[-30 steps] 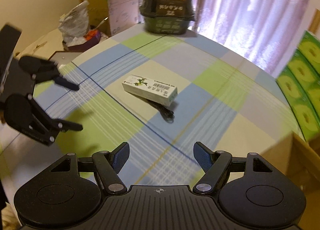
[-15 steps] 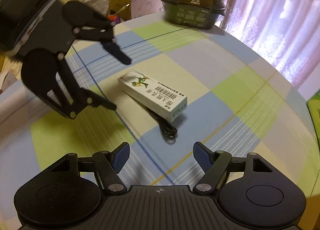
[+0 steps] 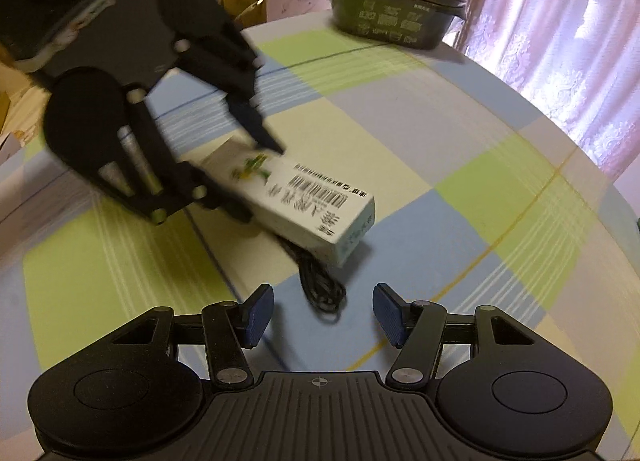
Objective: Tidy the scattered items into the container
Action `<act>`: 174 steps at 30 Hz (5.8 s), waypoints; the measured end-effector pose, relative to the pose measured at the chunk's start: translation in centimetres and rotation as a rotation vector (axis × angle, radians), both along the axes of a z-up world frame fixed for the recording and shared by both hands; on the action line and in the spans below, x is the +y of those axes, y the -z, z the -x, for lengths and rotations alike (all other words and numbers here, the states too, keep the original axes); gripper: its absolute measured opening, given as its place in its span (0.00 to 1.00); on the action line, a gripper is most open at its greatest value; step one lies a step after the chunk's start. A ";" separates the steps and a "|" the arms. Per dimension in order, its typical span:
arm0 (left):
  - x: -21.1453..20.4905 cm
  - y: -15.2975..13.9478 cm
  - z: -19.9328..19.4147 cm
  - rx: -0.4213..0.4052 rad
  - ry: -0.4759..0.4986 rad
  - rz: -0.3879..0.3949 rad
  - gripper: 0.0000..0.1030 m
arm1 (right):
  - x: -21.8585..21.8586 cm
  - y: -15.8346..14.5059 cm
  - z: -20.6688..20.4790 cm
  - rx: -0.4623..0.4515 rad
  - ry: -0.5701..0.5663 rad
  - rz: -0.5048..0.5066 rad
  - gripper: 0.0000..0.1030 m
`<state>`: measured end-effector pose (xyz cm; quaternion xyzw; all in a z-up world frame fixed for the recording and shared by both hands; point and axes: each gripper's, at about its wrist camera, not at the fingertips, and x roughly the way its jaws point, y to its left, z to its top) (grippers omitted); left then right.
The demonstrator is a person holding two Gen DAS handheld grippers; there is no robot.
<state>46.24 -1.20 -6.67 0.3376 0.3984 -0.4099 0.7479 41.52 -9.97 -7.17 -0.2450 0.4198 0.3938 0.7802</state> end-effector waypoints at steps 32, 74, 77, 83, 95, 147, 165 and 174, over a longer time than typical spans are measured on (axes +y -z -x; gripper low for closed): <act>1.1 0.0 8.8 0.065 -0.153 -0.054 0.32 | -2.2 -1.0 8.3 0.111 0.112 0.066 0.15; -15.4 -17.2 27.6 -0.075 -0.073 -0.014 0.32 | -22.1 -21.0 24.1 -0.170 0.496 -0.100 0.15; -18.5 -17.7 27.3 -0.053 -0.073 0.030 0.32 | -25.0 -21.6 24.2 -0.185 0.548 -0.086 0.15; -24.1 -17.4 26.4 0.024 -0.102 0.118 0.32 | -28.8 -21.3 24.3 -0.178 0.609 -0.085 0.15; -30.1 -14.2 23.9 0.124 -0.183 0.189 0.32 | -33.0 -18.0 23.3 -0.115 0.673 -0.112 0.15; -21.8 -13.0 27.5 0.130 -0.396 0.353 0.64 | -31.6 -15.1 24.5 -0.088 0.710 -0.175 0.16; -15.8 -14.7 35.0 0.055 -0.650 0.539 0.98 | -29.6 -17.1 33.7 -0.230 0.894 -0.355 1.00; -14.2 -14.6 37.7 0.048 -0.734 0.578 0.99 | -29.1 -18.0 37.7 -0.241 0.929 -0.341 1.00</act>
